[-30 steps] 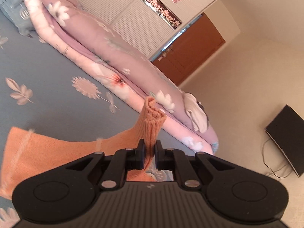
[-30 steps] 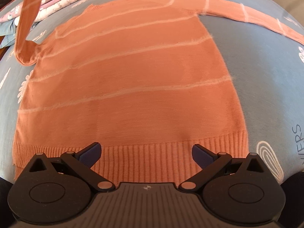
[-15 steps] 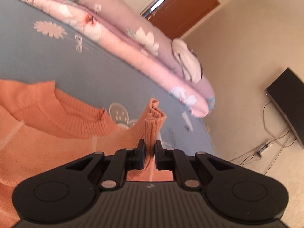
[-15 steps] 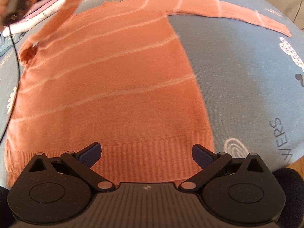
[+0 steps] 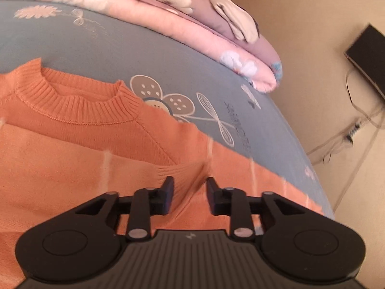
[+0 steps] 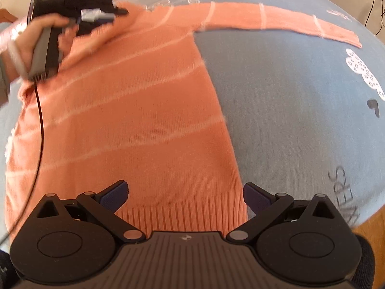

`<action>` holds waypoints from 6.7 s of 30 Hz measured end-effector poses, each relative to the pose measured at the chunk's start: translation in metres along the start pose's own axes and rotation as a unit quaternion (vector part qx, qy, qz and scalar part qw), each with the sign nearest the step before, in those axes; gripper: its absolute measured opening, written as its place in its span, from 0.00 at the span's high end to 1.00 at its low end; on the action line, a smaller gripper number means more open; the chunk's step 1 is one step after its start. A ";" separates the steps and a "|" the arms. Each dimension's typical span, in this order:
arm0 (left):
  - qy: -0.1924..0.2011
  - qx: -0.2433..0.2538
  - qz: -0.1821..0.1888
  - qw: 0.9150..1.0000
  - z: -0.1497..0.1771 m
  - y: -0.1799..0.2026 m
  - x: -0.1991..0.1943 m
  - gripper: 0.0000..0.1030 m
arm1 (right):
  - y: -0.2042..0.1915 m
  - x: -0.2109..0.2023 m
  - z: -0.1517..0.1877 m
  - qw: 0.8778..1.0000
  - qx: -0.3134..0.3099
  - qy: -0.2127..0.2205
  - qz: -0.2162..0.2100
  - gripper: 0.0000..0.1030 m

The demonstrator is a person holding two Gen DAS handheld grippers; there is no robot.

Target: Fold clothes

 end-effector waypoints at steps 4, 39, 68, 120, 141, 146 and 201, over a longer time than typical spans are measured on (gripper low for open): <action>0.010 0.101 -0.016 0.995 0.001 0.007 -0.050 0.27 | -0.002 -0.002 -0.046 0.999 0.007 0.049 -0.024 0.00; -0.103 0.167 -0.119 0.973 0.111 -0.071 -0.119 0.20 | -0.036 0.169 -0.237 0.959 0.203 0.028 -0.195 0.87; 0.086 0.101 -0.242 0.961 0.057 -0.170 -0.139 0.24 | -0.079 0.142 -0.242 0.991 0.002 0.080 -0.106 0.79; 0.161 0.058 -0.142 0.975 0.002 -0.169 -0.175 0.13 | -0.180 0.146 -0.264 0.981 -0.051 0.100 -0.157 0.56; 0.062 0.060 -0.118 0.989 0.011 -0.201 -0.104 0.14 | -0.100 0.153 -0.216 0.980 0.087 0.051 -0.171 0.53; 0.085 0.093 -0.128 0.984 0.022 -0.178 -0.142 0.13 | -0.115 0.144 -0.216 0.978 0.050 0.056 -0.192 0.55; 0.070 0.049 -0.080 0.993 0.083 -0.186 -0.193 0.06 | -0.456 0.216 -0.209 0.876 -0.409 -0.053 -0.251 0.91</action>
Point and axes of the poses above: each gripper's, at about its wrist camera, not at the fingertips, and x roughly the way its jaws point, y to its right, z to its underside, the point moved 4 cm from there along x, roughly the way its jaws point, and after that the axes turned 1 degree about -z, right-handed, at the moved point
